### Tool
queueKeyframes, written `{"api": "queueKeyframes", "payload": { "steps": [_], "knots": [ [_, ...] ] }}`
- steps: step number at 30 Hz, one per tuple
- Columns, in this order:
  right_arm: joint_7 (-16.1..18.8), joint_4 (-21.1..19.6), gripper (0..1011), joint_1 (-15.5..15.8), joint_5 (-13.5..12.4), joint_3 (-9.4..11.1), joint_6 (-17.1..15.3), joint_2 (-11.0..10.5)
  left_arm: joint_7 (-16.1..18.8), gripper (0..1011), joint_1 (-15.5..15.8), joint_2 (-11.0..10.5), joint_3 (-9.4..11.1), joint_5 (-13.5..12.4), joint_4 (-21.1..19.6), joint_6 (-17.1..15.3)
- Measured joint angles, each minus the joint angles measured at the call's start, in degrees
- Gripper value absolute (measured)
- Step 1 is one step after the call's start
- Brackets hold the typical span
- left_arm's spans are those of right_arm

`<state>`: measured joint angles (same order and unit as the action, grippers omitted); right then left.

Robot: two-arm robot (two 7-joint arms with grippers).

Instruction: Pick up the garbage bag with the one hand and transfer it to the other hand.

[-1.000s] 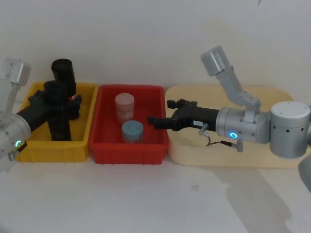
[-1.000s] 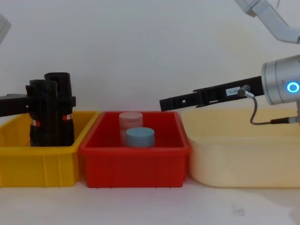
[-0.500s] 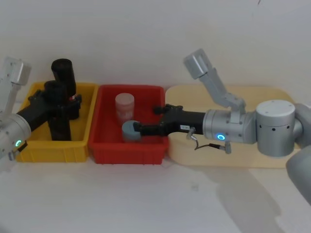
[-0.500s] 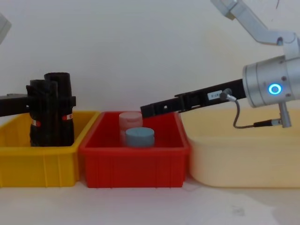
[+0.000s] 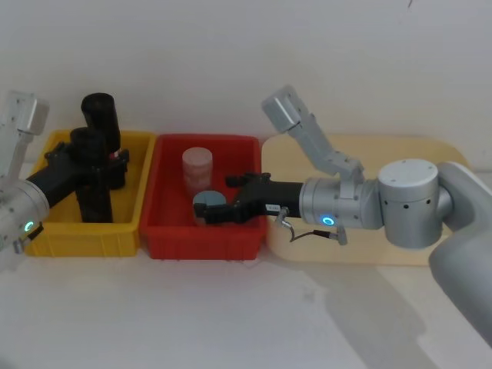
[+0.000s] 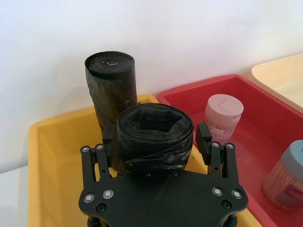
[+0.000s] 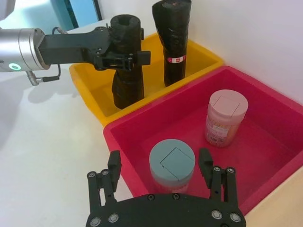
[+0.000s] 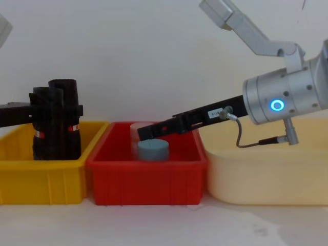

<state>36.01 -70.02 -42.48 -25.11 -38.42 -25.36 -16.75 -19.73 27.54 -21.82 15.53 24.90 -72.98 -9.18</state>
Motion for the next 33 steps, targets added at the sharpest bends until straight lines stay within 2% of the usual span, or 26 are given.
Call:
{"api": "queueKeyframes", "payload": {
  "steps": [19,33],
  "knots": [
    [-1.26,4.07,1001,-1.88,1.87,-2.55,1.12,2.51,0.0,1001,0.0,0.0,0.0,0.0,0.0,0.0],
    [-1.31,6.13,1001,-2.84,3.0,-3.13,1.11,3.7,0.0,1001,-0.01,0.0,0.0,0.0,-0.01,0.0]
  ]
}}
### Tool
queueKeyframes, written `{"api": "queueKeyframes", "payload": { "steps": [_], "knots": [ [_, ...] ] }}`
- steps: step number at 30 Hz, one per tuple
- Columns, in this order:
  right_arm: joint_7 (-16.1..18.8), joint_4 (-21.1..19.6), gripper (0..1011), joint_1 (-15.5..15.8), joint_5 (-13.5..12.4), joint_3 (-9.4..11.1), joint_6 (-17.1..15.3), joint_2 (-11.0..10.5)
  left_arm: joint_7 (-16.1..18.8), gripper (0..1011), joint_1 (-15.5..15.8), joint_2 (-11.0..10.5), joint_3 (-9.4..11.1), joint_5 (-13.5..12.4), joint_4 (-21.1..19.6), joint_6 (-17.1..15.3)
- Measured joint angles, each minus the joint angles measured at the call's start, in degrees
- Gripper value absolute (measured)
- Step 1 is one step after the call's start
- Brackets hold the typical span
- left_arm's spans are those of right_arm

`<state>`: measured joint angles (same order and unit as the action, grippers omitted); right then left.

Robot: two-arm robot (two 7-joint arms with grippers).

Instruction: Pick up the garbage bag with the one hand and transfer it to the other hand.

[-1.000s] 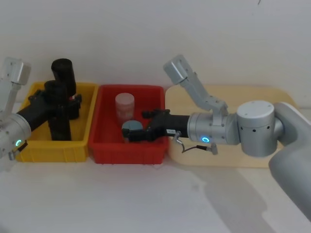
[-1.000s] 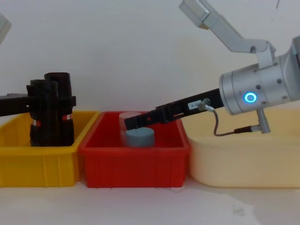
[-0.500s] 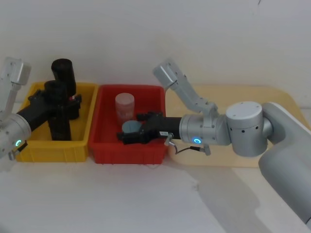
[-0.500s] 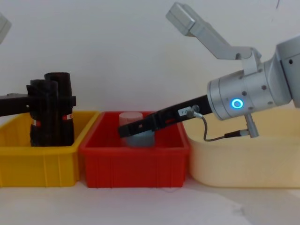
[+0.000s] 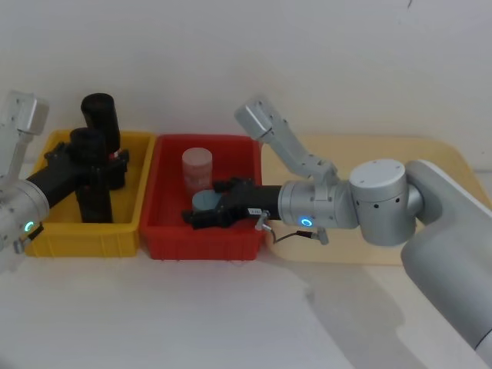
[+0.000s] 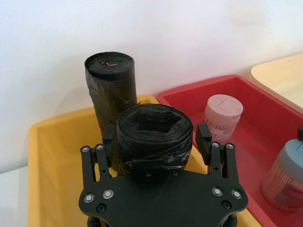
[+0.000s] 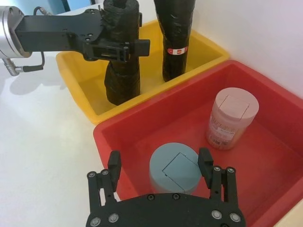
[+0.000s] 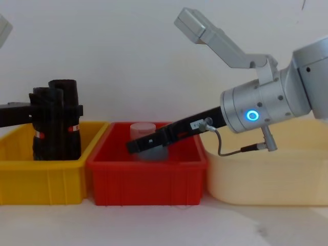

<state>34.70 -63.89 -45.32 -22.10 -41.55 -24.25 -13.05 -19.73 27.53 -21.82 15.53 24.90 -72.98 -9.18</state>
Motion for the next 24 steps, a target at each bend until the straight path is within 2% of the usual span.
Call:
{"api": "queueKeyframes", "payload": {
  "steps": [12,24],
  "knots": [
    [-0.17,0.86,1001,-0.22,0.43,0.44,0.15,0.49,0.0,1001,0.0,0.0,0.0,0.0,0.0,0.0],
    [-0.66,-0.71,1001,0.13,0.25,1.09,0.27,0.14,0.0,1001,0.0,0.0,0.0,0.0,0.0,0.0]
  ]
}}
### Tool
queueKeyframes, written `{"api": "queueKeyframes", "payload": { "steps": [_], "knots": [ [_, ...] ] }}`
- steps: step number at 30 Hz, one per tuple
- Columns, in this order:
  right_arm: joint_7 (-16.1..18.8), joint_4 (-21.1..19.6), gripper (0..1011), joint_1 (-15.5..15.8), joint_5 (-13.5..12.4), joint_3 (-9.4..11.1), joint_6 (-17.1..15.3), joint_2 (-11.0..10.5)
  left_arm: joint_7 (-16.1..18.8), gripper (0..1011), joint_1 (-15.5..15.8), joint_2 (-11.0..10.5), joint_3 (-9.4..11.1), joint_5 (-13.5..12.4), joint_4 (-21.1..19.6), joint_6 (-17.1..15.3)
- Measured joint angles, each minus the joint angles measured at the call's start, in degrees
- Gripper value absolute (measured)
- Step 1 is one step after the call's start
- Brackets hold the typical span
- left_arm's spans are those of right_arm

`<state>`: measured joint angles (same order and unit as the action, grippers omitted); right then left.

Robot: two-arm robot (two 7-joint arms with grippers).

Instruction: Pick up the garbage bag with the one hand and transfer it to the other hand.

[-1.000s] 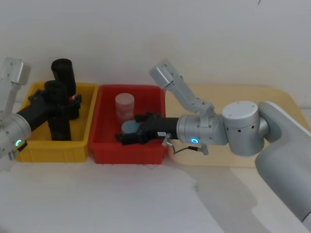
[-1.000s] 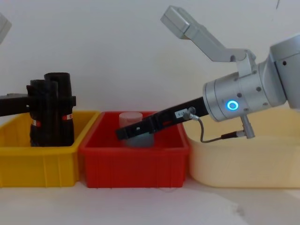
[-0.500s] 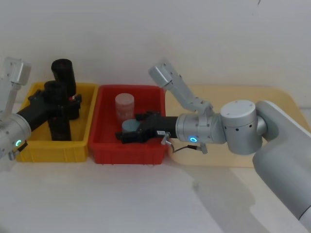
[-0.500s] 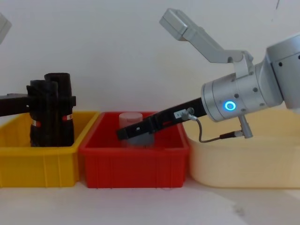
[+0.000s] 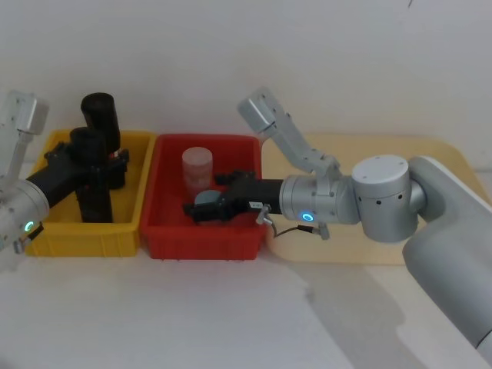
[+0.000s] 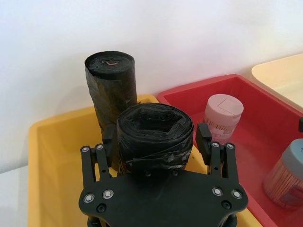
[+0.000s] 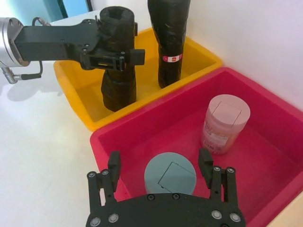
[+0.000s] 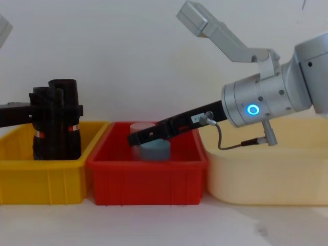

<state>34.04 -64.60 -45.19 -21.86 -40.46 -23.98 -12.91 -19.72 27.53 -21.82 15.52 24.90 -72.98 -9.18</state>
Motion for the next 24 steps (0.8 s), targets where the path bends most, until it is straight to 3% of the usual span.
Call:
{"api": "queueKeyframes", "payload": {
  "steps": [24],
  "knots": [
    [-0.56,0.52,1001,-0.29,-0.33,0.01,-0.19,-0.37,0.0,1001,0.0,0.0,0.0,0.0,0.0,0.0]
  ]
}}
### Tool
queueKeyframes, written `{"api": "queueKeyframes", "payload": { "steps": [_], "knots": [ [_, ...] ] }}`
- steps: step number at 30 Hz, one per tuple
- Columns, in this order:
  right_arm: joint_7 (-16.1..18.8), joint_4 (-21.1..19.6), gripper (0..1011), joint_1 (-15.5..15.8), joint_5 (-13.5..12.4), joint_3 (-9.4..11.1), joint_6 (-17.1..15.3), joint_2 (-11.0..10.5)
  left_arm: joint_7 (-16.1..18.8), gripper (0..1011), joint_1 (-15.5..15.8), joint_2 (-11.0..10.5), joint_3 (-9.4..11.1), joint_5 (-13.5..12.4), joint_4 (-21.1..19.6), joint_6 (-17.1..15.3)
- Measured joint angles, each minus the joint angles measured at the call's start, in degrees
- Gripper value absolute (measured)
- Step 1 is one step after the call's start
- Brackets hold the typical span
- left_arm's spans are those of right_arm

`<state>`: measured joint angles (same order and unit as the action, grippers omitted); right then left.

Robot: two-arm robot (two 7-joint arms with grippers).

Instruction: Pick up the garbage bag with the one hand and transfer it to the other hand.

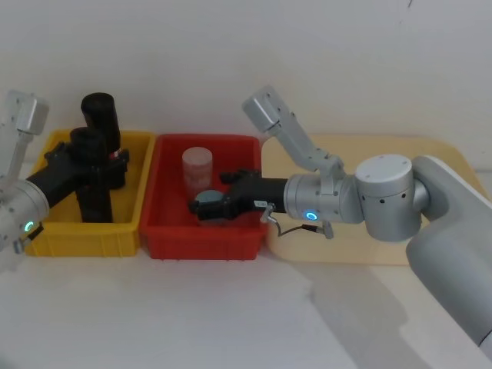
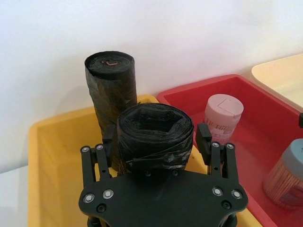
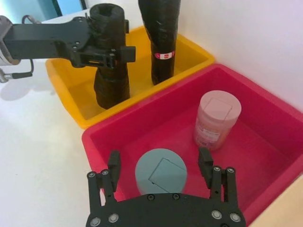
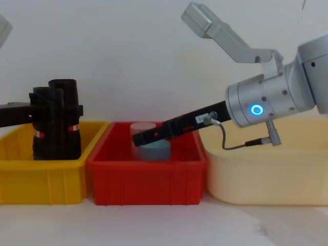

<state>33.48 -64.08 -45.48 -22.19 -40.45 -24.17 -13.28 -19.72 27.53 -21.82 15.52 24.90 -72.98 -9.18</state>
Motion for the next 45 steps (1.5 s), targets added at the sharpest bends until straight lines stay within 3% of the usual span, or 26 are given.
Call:
{"api": "queueKeyframes", "payload": {
  "steps": [41,45],
  "knots": [
    [1.37,0.78,1001,0.04,1.86,-1.4,-0.7,0.11,0.0,1001,0.0,0.0,0.0,0.0,0.0,0.0],
    [1.21,0.94,931,0.1,1.99,-1.34,-0.46,0.24,0.0,1001,0.0,0.0,0.0,0.0,0.0,0.0]
  ]
}}
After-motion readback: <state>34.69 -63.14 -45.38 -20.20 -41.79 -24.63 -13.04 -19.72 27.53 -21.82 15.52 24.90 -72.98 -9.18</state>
